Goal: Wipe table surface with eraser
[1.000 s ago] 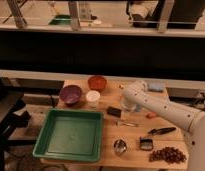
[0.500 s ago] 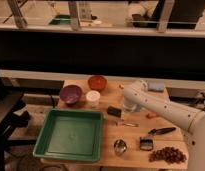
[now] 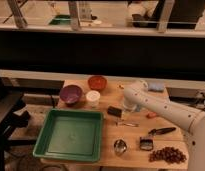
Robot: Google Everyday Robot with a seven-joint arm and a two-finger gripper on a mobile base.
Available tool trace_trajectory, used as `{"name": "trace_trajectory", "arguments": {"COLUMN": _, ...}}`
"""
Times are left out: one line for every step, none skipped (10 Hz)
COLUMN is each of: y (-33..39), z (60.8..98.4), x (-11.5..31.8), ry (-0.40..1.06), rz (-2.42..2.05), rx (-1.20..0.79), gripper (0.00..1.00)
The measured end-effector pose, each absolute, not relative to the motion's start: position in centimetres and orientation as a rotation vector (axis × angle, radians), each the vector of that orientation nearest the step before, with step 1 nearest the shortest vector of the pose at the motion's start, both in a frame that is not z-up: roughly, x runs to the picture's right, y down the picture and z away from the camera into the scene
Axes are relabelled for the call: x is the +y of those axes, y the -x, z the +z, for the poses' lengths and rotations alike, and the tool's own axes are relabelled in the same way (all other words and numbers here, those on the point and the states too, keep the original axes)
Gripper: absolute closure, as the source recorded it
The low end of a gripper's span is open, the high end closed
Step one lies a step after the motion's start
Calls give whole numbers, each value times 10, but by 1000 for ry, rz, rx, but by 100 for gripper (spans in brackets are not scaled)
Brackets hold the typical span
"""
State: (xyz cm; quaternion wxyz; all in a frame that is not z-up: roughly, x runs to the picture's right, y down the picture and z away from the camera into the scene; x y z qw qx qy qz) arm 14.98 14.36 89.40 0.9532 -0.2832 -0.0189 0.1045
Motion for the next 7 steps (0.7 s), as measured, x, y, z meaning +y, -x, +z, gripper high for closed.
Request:
{"name": "trace_trajectory", "arguments": {"y": -151, "z": 894, "x": 144, "ry": 575, "rz": 215, "rx": -36, "gripper": 96}}
{"name": "trace_trajectory", "arguments": {"y": -156, "z": 895, "x": 142, "ry": 569, "rz": 227, "rx": -25, "gripper": 93}}
{"name": "trace_trajectory", "arguments": {"y": -163, "z": 897, "x": 138, "ry": 563, "rz": 231, "rx": -19, "gripper": 95}}
{"name": "trace_trajectory", "arguments": {"y": -176, "z": 894, "x": 141, "ry": 575, "rz": 232, "rx": -12, "gripper": 100}}
{"name": "trace_trajectory", "arguments": {"y": -182, "z": 893, "x": 143, "ry": 581, "rz": 234, "rx": -6, "gripper": 100}}
{"name": "trace_trajectory", "arguments": {"y": -182, "z": 893, "x": 143, "ry": 583, "rz": 234, "rx": -4, "gripper": 100}}
{"name": "trace_trajectory", "arguments": {"y": -180, "z": 894, "x": 142, "ry": 583, "rz": 230, "rx": -3, "gripper": 100}}
